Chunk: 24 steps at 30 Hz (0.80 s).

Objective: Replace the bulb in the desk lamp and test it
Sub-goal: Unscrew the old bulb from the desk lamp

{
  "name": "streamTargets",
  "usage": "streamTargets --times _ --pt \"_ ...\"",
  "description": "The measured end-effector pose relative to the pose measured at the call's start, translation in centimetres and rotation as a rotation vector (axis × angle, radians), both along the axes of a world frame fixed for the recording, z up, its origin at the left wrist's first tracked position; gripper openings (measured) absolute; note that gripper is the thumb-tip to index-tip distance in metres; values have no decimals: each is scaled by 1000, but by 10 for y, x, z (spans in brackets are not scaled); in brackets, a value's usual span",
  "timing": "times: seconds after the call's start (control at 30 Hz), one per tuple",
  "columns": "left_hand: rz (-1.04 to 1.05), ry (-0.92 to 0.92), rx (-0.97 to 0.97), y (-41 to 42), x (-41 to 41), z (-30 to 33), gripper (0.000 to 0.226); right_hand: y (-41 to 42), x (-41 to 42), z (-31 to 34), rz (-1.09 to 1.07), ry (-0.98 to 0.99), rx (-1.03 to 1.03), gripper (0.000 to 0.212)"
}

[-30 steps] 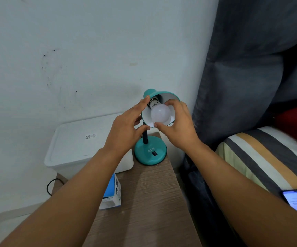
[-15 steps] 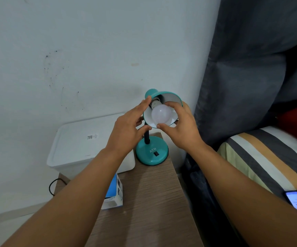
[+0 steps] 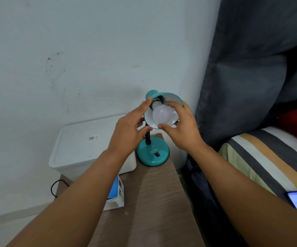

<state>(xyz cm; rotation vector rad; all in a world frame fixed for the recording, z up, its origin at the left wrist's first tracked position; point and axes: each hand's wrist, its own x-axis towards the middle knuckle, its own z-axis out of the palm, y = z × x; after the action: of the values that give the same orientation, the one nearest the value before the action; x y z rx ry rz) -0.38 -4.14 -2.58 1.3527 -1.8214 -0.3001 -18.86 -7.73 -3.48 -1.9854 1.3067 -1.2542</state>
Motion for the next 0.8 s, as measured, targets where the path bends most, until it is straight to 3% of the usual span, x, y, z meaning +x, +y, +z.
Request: streamTargets --times 0.27,0.37,0.53,0.73,0.8 --pt "4 -5 6 2 -1 2 90 -1 0 -3 9 -5 22 84" --pt "1 5 7 2 -1 2 88 -3 1 -3 -60 28 43 76" --pt "9 6 12 3 -2 3 89 -5 -2 -5 30 -11 -1 66" --pt "18 6 13 3 -2 4 88 -3 -1 -7 -9 -21 26 85" --pt "21 3 13 4 -3 4 87 -4 0 -6 -63 12 22 82"
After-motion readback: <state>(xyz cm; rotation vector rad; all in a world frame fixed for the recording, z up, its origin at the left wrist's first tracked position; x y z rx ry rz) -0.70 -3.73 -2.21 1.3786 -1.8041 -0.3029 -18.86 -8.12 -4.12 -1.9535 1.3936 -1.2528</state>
